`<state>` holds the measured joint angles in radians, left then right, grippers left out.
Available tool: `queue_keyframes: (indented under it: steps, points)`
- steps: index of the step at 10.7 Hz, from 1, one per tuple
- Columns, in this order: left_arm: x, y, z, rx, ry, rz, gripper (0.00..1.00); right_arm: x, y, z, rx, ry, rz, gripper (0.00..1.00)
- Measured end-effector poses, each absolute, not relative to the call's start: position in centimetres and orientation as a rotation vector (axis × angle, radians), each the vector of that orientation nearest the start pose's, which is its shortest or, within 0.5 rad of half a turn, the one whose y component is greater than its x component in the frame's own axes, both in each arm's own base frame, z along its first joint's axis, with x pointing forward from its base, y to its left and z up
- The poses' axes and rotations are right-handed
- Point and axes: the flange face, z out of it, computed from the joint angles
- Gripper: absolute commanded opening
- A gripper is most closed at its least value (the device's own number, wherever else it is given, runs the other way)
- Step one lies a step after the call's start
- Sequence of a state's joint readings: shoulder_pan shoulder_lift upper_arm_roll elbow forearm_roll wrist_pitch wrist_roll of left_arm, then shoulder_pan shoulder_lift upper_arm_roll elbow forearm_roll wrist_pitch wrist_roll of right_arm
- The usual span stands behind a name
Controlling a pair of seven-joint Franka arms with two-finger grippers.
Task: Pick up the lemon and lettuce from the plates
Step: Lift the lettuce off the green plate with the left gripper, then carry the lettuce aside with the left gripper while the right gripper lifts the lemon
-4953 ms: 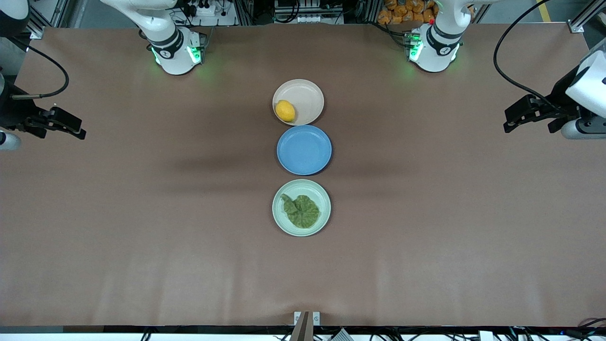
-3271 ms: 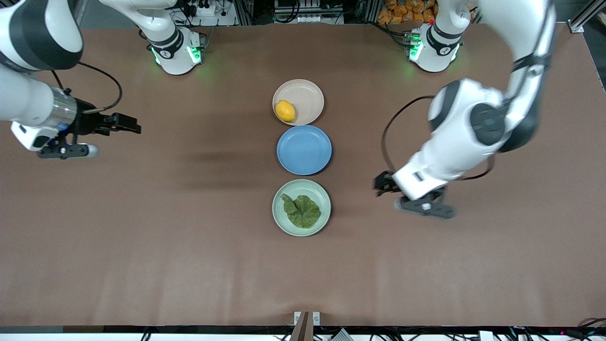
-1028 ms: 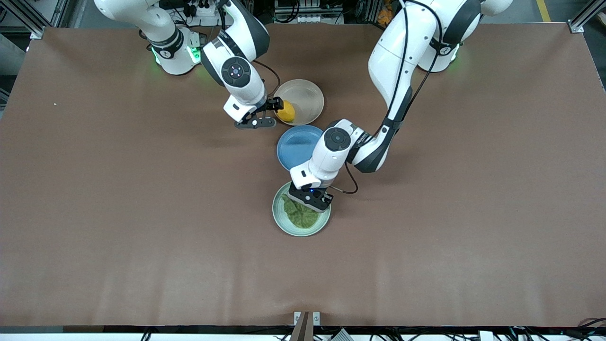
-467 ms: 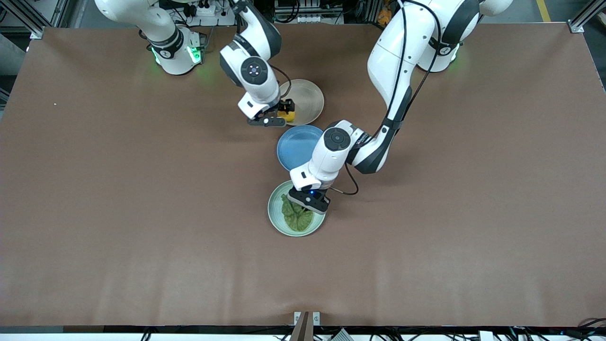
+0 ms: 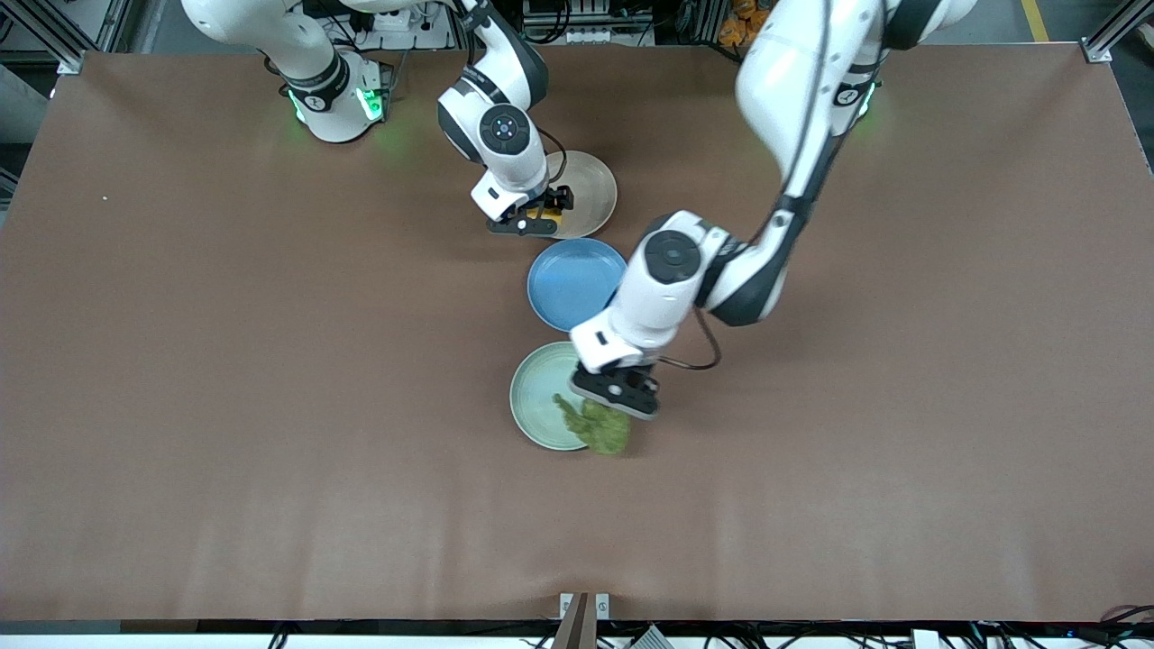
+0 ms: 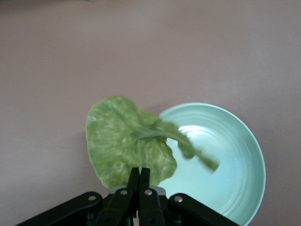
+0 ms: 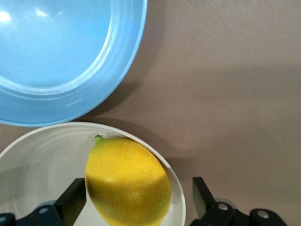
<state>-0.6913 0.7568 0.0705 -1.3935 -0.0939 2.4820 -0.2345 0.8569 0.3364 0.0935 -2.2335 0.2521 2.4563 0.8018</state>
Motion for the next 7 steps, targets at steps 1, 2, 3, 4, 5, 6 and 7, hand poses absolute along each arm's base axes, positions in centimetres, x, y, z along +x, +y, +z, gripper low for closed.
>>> queue_keyframes:
  steps: [1,2,3,4,5,6,7]
  points:
    - [62.6,-42.8,32.0,-3.222,0.509,-0.458,0.00,30.8,43.8,20.5,-3.097,0.089,0.324,0.88]
    - [63.7,-40.4,33.8,-3.223,0.455,-0.426,0.00,30.6,43.9,20.1,-3.097,0.093,0.321,0.37]
    - [64.9,-37.4,35.3,-3.220,0.409,-0.389,0.00,30.5,44.1,19.9,-3.094,0.096,0.311,0.08]
    - [66.2,-34.3,36.1,-3.211,0.392,-0.355,0.00,30.3,44.3,19.7,-3.090,0.109,0.300,0.02]
    - [67.5,-30.9,36.2,-3.199,0.388,-0.327,0.00,30.1,44.6,19.7,-3.086,0.119,0.289,0.02]
    - [68.7,-27.9,36.0,-3.189,0.384,-0.315,0.00,30.1,44.8,19.8,-3.083,0.137,0.285,0.02]
    - [69.6,-25.1,35.6,-3.182,0.375,-0.305,0.00,30.2,44.9,19.9,-3.080,0.162,0.280,0.02]
